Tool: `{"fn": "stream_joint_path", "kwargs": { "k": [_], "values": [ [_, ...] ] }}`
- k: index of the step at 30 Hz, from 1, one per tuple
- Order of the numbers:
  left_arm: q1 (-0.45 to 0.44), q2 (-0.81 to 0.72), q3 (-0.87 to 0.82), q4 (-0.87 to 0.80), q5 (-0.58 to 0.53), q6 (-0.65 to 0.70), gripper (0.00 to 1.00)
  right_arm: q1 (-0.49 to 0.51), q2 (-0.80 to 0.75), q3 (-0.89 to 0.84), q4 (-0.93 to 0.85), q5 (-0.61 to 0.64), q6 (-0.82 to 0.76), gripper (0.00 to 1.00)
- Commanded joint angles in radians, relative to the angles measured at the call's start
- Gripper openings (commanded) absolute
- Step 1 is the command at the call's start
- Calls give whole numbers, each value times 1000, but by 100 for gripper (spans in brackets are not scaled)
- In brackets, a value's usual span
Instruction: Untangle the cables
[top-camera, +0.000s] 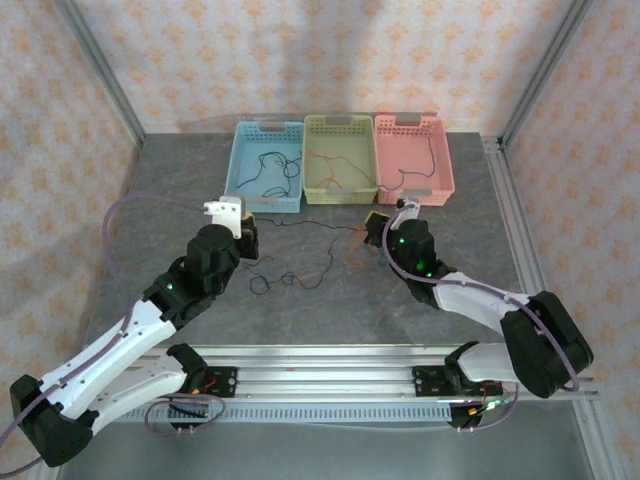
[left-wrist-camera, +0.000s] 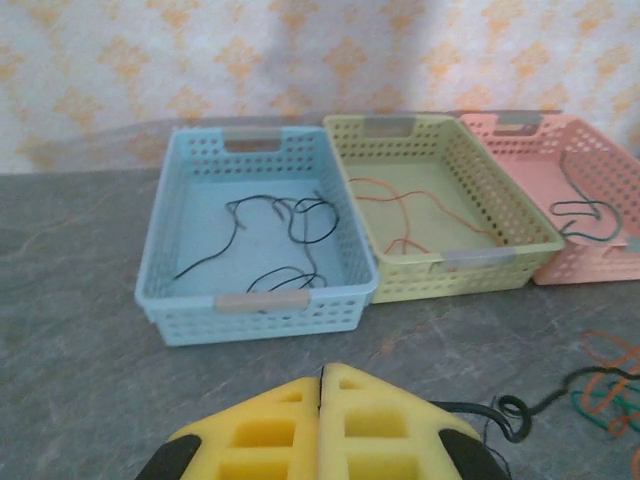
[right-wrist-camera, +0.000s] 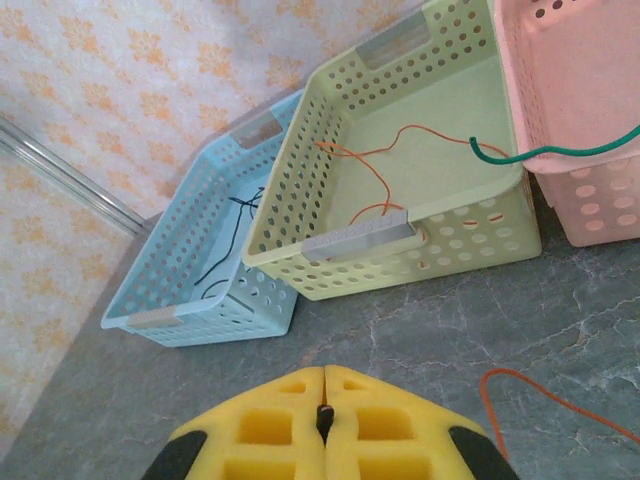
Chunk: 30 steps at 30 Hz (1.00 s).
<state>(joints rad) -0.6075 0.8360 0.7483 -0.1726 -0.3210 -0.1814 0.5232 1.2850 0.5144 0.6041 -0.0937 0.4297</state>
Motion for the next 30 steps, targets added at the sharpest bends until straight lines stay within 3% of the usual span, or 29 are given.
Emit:
{"fn": "stream_joint_path", "kwargs": {
  "k": [1, 7, 8, 11, 14, 22, 30],
  "values": [
    [76, -50, -2, -40, -256, -45, 0, -46, -6, -31, -138, 212, -7, 0],
    [94, -37, -6, -26, -120, -63, 0, -48, 8, -39, -75, 137, -6, 0],
    [94, -33, -4, -18, -88, -61, 0, -48, 9, -39, -64, 116, -9, 4],
    [94, -9, 27, -21, 1, -62, 0, -48, 14, -33, -54, 91, -6, 49],
    [94, 18, 81, -58, 53, -56, 0, -48, 16, -40, -36, 88, -7, 62],
    [92, 41, 201, -123, 147, -65, 0, -46, 68, -30, 30, -31, -16, 64],
    [92, 98, 392, -283, 172, -37, 0, -2, 171, 28, 53, -156, -45, 62]
  ]
}}
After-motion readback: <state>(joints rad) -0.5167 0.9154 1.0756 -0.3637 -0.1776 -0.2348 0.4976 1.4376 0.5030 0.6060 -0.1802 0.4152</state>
